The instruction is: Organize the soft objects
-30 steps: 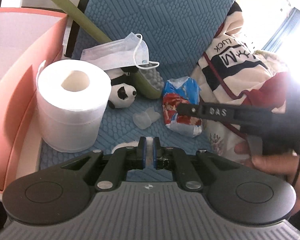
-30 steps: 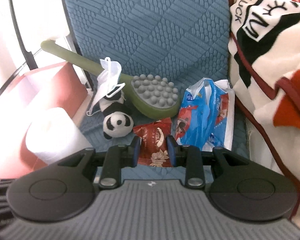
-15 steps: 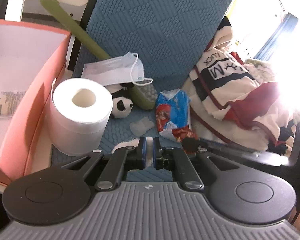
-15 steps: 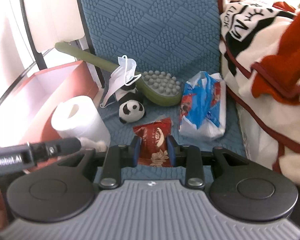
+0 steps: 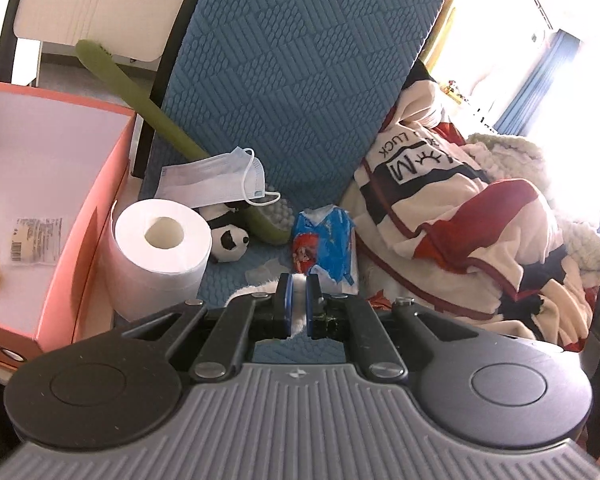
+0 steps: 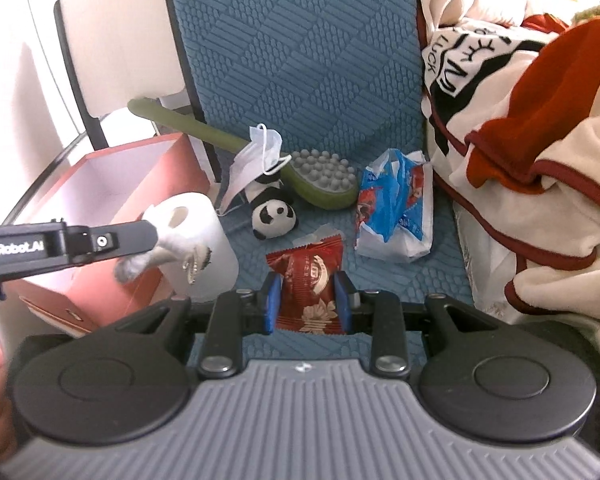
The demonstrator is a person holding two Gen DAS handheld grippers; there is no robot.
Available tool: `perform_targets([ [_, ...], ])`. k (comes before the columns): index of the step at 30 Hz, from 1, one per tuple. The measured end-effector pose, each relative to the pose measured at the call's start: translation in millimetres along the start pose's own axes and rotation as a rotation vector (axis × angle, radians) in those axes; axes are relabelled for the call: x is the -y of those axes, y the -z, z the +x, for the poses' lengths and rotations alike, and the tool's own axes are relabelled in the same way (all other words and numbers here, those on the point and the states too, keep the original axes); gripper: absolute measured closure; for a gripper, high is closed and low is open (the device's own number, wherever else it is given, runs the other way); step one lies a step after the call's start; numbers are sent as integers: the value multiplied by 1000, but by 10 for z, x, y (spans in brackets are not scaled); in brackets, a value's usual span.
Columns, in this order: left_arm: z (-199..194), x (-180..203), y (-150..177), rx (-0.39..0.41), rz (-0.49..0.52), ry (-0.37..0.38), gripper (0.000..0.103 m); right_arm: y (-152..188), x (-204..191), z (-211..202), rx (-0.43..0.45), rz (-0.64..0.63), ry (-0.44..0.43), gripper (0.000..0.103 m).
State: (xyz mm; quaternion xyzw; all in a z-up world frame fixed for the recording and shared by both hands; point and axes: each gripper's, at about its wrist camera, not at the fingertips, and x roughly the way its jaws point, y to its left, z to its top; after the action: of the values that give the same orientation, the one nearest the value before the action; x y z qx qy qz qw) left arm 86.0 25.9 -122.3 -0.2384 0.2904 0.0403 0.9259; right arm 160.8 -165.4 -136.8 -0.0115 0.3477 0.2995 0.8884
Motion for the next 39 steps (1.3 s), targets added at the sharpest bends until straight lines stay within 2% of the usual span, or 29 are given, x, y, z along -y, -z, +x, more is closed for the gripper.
perform_targets([
  [10, -292, -128, -105, 39, -18, -4, 95, -125, -269, -158, 39, -27, -40, 70],
  [24, -795, -546, -226, 121, -66, -48, 95, -226, -926, -206, 53, -116, -132, 70],
  [39, -1444, -1140, -220, 191, -132, -153, 95, -244, -1826, -158, 44, -229, -297, 70],
])
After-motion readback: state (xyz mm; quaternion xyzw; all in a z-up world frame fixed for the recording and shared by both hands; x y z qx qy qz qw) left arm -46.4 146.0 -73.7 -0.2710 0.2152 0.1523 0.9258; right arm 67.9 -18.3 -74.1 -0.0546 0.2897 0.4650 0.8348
